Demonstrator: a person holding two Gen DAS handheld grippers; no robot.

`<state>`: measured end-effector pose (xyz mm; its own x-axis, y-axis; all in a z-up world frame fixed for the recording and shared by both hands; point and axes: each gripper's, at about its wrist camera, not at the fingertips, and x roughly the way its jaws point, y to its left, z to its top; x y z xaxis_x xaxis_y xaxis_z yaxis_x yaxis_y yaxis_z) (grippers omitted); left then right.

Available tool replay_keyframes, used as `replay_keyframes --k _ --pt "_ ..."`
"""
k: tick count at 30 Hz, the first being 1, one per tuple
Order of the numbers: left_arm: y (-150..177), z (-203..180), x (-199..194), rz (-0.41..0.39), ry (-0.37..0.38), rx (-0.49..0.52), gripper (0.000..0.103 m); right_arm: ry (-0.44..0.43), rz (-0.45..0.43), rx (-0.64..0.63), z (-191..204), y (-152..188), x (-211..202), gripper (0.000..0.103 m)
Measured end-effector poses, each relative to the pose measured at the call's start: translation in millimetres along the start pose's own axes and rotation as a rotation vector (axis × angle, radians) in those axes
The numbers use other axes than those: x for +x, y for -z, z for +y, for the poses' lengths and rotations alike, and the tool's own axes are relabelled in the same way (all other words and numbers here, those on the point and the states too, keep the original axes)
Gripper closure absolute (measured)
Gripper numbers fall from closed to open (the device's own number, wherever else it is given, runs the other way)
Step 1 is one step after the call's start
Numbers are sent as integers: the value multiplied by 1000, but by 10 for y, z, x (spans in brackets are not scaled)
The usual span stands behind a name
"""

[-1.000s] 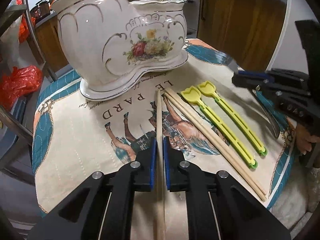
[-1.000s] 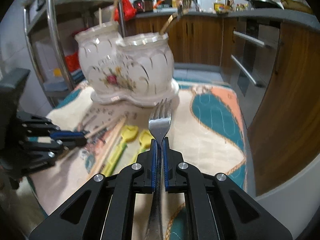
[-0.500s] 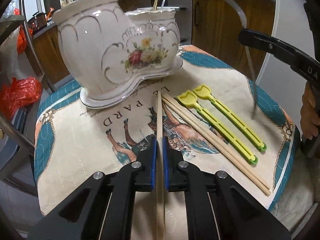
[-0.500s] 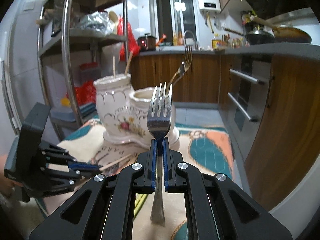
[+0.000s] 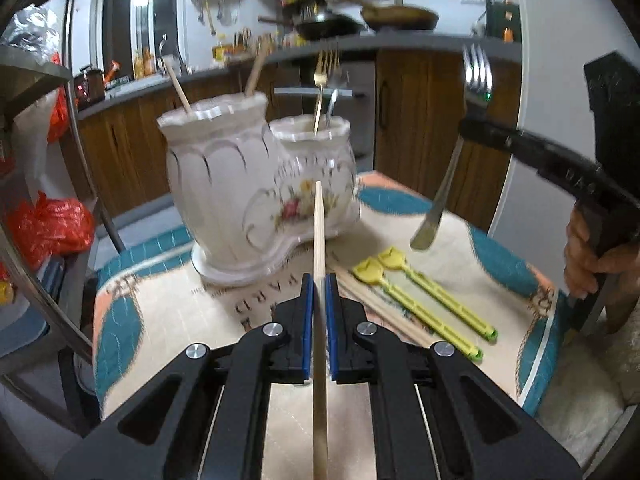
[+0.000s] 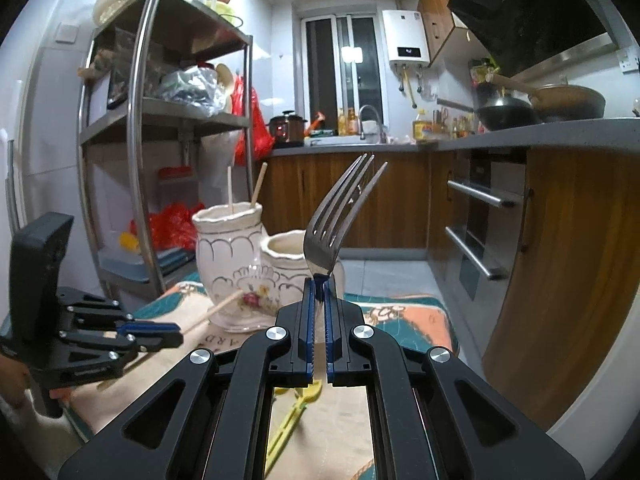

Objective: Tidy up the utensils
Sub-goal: 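Lift the silver fork with the right tool while the left tool lifts the chopstick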

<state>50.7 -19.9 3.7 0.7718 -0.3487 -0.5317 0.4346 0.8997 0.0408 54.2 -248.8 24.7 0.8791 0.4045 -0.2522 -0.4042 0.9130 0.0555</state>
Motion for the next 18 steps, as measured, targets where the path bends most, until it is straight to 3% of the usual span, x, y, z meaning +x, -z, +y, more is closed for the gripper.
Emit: replay_keyframes --k 4,11,18 --pt "-14 74 -132 -133 9 -29 97 2 -21 7 37 -53 -30 98" --pt "-119 248 -372 -300 10 -86 97 -5 -67 16 97 -259 6 98" --pt "-486 423 -509 -416 27 -105 97 -11 -117 49 69 -561 199 98"
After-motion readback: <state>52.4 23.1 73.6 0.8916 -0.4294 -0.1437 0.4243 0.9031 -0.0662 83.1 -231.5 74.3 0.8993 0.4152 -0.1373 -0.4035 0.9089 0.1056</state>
